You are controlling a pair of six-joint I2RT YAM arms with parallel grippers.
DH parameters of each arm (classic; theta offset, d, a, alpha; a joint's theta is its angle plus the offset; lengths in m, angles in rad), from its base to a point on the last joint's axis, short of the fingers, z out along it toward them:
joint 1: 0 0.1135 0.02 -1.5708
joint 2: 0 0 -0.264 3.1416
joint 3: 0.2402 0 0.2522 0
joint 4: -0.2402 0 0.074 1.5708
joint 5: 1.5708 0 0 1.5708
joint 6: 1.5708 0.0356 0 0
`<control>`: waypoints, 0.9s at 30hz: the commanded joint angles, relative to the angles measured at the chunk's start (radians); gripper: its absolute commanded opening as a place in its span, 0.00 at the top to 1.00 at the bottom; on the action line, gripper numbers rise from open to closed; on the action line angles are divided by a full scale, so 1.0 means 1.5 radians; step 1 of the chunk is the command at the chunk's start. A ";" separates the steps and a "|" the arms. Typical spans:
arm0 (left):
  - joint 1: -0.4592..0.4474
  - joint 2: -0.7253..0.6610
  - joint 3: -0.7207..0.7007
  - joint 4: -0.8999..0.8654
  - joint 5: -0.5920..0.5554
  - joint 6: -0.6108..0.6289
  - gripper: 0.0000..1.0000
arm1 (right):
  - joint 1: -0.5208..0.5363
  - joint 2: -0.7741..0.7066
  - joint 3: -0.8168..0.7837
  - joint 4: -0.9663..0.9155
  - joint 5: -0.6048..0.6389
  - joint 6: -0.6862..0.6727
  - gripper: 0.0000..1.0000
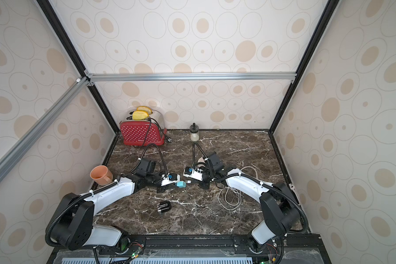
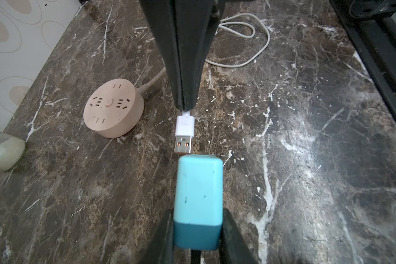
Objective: Charge the electric shaver
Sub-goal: Insert the charging cable into the plug.
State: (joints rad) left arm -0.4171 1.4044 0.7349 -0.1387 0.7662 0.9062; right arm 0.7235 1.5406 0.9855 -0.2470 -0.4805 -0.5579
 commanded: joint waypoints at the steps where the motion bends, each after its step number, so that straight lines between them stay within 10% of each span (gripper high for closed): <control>1: -0.002 -0.006 0.006 0.004 0.011 0.022 1.00 | 0.007 -0.015 -0.017 -0.007 -0.015 -0.012 1.00; 27: -0.002 -0.006 0.001 -0.002 0.003 0.034 1.00 | 0.008 -0.028 -0.032 0.020 -0.031 -0.003 1.00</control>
State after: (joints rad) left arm -0.4171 1.4044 0.7303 -0.1436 0.7567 0.9337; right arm 0.7284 1.5059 0.9482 -0.2165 -0.4969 -0.5549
